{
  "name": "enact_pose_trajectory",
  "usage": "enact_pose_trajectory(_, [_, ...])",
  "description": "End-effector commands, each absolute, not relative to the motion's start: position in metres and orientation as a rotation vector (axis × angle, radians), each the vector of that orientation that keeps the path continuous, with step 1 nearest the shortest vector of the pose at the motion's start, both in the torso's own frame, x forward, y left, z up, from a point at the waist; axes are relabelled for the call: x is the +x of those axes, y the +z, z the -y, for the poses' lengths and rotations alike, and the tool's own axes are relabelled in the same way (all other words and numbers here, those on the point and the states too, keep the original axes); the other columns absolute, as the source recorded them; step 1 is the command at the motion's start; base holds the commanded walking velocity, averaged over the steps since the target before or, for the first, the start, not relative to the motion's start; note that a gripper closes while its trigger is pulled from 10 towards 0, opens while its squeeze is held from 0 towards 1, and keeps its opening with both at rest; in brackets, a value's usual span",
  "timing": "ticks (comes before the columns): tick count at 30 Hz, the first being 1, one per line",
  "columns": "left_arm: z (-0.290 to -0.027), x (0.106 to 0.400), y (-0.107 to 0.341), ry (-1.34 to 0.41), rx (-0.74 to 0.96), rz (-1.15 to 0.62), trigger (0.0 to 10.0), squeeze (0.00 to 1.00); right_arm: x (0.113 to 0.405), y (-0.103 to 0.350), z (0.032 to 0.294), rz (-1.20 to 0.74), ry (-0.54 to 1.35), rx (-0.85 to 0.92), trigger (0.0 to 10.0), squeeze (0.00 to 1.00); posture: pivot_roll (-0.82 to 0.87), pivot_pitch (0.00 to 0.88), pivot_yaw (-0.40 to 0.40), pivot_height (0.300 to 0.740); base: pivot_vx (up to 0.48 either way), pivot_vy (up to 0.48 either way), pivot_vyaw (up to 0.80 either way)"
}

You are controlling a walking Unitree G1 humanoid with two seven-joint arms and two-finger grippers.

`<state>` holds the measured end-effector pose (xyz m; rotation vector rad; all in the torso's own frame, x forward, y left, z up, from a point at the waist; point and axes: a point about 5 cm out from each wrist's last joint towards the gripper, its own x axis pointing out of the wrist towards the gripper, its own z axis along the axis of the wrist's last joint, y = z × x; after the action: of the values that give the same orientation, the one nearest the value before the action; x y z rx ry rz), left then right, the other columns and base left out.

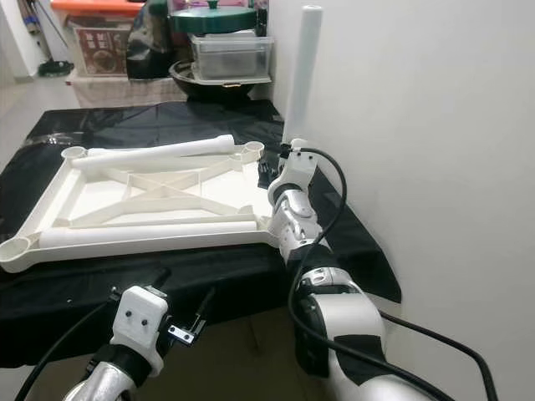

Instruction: Building children table

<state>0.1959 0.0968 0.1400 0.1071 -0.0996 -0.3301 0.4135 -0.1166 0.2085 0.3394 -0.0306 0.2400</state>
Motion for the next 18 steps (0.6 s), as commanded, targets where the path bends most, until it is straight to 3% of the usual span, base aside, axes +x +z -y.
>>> enact_pose_trajectory(1, [-0.097, 0.196, 0.137, -0.332, 0.111, 0.085, 10.0, 0.00, 0.411, 0.221, 0.095, 0.045, 0.502, 0.344, 10.0, 0.00, 0.03, 0.018, -0.052, 0.740, 0.000, 0.000, 0.00])
enact_pose_trajectory(2, [-0.097, 0.196, 0.137, -0.332, 0.111, 0.085, 10.0, 0.00, 0.411, 0.221, 0.095, 0.045, 0.502, 0.344, 10.0, 0.00, 0.03, 0.018, -0.052, 0.740, 0.000, 0.000, 0.00])
enact_pose_trajectory(5, [-0.097, 0.197, 0.137, -0.331, 0.111, 0.087, 10.0, 0.00, 0.400, 0.217, 0.092, 0.018, 0.830, 0.346, 10.0, 0.00, 0.04, 0.021, -0.053, 0.740, 0.000, 0.000, 0.00])
enact_pose_trajectory(6, [-0.097, 0.197, 0.137, -0.331, 0.111, 0.087, 10.0, 0.00, 0.400, 0.217, 0.092, 0.018, 0.830, 0.346, 10.0, 0.00, 0.04, 0.021, -0.053, 0.740, 0.000, 0.000, 0.00])
enact_pose_trajectory(8, [-0.098, 0.197, 0.138, -0.330, 0.112, 0.087, 10.0, 0.00, 0.385, 0.210, 0.093, -0.006, 1.130, 0.276, 10.0, 0.00, 0.04, 0.021, -0.053, 0.740, 0.000, 0.000, 0.00])
enact_pose_trajectory(14, [-0.098, 0.197, 0.138, -0.330, 0.113, 0.087, 10.0, 0.00, 0.377, 0.207, 0.089, -0.023, 1.263, 0.250, 10.0, 0.00, 0.04, 0.023, -0.052, 0.740, 0.000, 0.000, 0.00])
enact_pose_trajectory(15, [-0.099, 0.196, 0.138, -0.330, 0.112, 0.087, 10.0, 0.00, 0.371, 0.205, 0.081, -0.031, 1.367, 0.242, 10.0, 0.00, 0.04, 0.023, -0.052, 0.740, 0.000, 0.000, 0.00])
enact_pose_trajectory(18, [-0.099, 0.196, 0.138, -0.330, 0.112, 0.087, 10.0, 0.00, 0.371, 0.205, 0.081, -0.031, 1.367, 0.242, 10.0, 0.00, 0.04, 0.023, -0.052, 0.740, 0.000, 0.000, 0.00])
